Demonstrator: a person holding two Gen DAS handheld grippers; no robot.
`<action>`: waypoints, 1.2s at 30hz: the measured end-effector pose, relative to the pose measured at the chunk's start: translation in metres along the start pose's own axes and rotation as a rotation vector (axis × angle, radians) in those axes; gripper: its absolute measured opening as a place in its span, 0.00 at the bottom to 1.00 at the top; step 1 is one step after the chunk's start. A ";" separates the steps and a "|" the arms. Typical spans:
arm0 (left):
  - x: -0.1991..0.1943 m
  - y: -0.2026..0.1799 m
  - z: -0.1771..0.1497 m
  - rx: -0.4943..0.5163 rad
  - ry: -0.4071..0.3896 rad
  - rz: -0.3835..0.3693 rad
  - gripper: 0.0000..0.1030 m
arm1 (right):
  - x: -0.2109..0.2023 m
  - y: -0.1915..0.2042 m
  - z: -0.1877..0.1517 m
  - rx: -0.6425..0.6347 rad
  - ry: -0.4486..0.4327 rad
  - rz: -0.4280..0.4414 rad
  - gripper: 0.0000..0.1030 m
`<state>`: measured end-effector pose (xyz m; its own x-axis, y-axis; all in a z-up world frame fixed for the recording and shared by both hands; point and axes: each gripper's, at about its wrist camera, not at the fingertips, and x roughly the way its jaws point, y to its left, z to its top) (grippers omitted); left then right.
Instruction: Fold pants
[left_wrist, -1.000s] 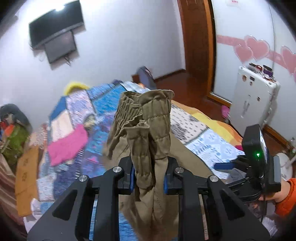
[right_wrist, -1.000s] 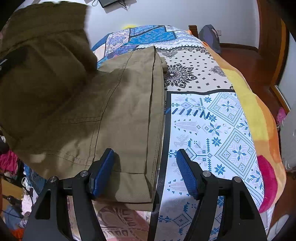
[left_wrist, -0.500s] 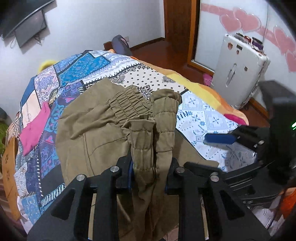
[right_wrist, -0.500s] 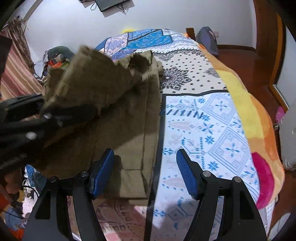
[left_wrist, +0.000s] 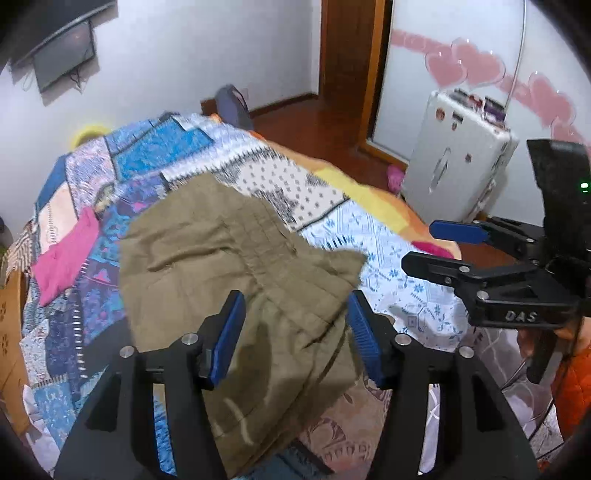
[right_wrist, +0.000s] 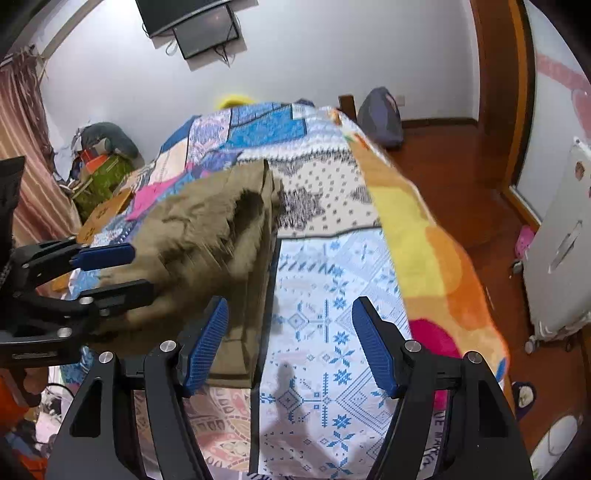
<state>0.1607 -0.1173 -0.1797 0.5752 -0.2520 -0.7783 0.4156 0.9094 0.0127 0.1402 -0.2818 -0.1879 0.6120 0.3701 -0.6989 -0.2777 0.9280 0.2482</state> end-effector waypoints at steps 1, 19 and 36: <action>-0.007 0.004 -0.001 -0.005 -0.014 0.009 0.59 | -0.001 0.002 0.002 -0.006 -0.008 0.002 0.64; 0.016 0.085 -0.070 -0.131 0.115 0.126 0.67 | 0.065 0.060 0.002 -0.079 0.066 0.104 0.64; 0.027 0.165 -0.016 -0.212 0.069 0.196 0.68 | 0.058 0.034 -0.026 -0.024 0.073 0.127 0.66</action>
<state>0.2336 0.0310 -0.2085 0.5778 -0.0483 -0.8147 0.1405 0.9892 0.0410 0.1467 -0.2297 -0.2370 0.5159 0.4797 -0.7098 -0.3676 0.8723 0.3223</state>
